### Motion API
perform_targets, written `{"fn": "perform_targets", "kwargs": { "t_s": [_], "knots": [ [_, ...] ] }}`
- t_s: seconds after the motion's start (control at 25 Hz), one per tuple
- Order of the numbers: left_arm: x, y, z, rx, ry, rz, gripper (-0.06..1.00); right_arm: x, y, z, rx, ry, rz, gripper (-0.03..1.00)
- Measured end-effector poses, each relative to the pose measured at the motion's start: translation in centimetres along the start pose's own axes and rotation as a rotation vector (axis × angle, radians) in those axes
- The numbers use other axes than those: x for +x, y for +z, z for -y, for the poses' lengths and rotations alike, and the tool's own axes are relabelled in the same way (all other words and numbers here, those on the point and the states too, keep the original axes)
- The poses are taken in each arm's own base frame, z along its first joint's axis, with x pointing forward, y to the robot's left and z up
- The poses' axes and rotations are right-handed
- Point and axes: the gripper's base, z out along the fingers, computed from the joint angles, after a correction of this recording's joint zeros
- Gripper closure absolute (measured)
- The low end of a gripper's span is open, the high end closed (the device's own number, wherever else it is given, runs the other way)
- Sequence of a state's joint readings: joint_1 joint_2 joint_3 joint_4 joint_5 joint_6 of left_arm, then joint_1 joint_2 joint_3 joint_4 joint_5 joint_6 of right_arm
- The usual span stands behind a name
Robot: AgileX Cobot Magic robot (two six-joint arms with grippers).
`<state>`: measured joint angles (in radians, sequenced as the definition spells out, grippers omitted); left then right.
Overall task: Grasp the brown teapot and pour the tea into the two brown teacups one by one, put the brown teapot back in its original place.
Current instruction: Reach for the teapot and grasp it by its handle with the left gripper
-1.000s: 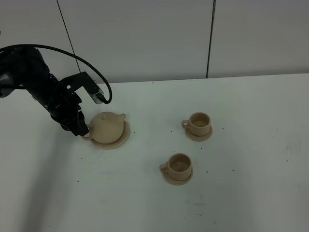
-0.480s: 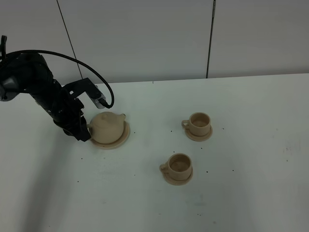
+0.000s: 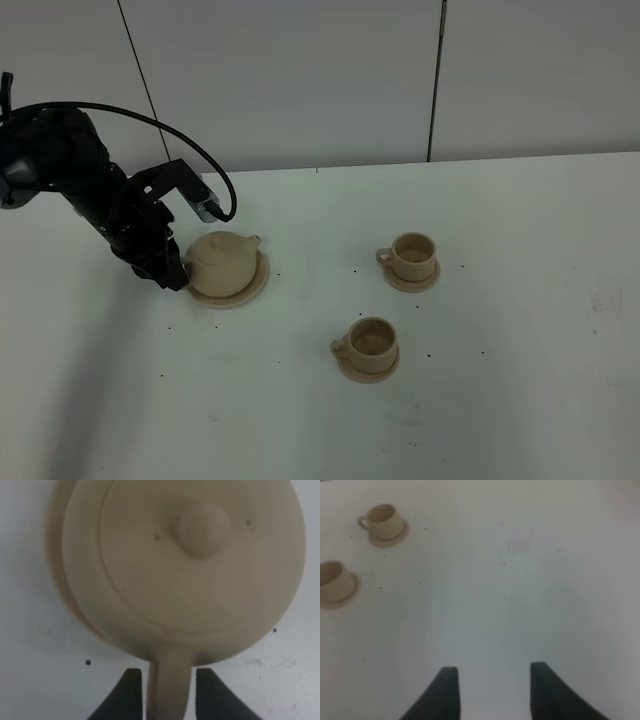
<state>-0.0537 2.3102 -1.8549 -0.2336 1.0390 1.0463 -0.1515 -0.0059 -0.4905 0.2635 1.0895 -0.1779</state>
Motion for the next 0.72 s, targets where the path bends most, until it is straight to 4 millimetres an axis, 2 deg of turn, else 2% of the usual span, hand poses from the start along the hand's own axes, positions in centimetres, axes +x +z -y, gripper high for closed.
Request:
{"fn": "perform_targets", "kwargs": {
  "t_s": [0.2,0.72],
  "knots": [
    [-0.14,-0.63,0.02,-0.017,0.003,0.011,0.62,0.0,0.0,0.0,0.0,0.0,0.0,0.64],
    [-0.23,-0.63,0.06,-0.013,-0.002,0.021,0.62,0.0,0.0,0.0,0.0,0.0,0.0,0.64]
  ]
}}
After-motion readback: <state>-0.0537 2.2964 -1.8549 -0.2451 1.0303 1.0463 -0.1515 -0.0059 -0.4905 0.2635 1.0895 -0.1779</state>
